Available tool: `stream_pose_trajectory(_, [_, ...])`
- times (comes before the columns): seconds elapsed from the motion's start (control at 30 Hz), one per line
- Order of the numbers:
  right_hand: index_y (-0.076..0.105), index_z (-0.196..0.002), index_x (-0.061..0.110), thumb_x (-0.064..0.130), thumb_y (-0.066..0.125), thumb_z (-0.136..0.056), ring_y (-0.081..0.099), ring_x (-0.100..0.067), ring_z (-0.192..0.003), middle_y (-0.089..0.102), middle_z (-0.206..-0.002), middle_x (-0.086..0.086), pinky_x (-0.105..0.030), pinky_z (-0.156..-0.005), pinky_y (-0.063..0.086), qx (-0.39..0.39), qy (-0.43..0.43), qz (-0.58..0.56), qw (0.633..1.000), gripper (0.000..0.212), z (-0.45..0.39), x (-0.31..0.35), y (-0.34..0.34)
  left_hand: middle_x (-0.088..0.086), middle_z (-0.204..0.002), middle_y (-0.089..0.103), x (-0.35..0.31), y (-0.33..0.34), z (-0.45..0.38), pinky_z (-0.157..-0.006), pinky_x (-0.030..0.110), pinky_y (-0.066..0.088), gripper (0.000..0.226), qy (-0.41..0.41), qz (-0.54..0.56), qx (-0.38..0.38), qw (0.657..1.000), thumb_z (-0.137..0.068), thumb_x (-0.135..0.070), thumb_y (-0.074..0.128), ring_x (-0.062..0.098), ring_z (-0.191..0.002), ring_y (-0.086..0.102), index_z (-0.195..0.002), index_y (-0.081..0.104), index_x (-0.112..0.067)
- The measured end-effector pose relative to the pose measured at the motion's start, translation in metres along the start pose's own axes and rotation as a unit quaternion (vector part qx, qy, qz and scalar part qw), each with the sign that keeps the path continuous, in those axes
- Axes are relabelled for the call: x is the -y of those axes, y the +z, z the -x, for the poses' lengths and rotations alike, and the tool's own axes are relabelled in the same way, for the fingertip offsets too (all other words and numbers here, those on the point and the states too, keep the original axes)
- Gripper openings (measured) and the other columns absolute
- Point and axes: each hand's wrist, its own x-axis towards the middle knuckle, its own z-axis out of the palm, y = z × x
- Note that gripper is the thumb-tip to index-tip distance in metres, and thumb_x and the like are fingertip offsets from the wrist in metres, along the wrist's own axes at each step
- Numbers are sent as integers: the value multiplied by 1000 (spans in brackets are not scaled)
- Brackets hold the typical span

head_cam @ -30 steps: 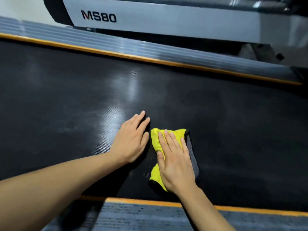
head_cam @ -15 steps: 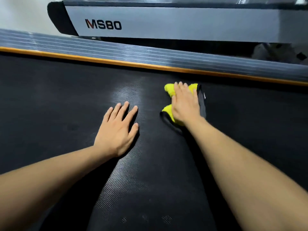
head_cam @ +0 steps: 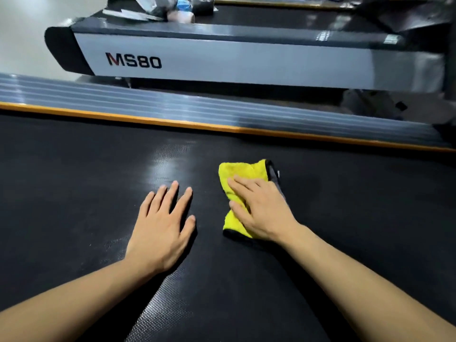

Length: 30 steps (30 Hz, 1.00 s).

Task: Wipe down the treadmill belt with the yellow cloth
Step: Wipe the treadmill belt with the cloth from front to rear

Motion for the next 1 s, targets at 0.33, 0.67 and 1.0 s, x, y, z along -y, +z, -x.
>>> stream_pose_trajectory(0.33, [22,-155,16,41,36,-97,16,-22,-151,21,-164,-8,-47,-123,3,-50,256,10,965,65,-90,-23,29,12,-164,27,72,-11,-15,-123,44,18,68,-25,-39,-7,999,-95,-60,14,33,-151,25,-156,29,-34])
stream_pose_trajectory(0.67, [39,-147,20,36,40,-94,28,-20,-146,36,-156,-5,-45,-122,8,2,9,-31,999,55,-159,110,52,4,-169,12,72,-7,-14,-127,41,6,74,-28,-17,-8,999,-94,-65,12,23,-156,8,-157,27,-29])
stream_pose_trajectory(1.0, [44,-142,32,48,46,-91,33,-35,-141,40,-149,-19,-48,-117,21,-56,325,83,940,53,-112,-36,22,1,-170,5,70,-10,-13,-127,39,1,70,-27,2,-8,1000,-94,-62,10,19,-157,0,-160,8,-38])
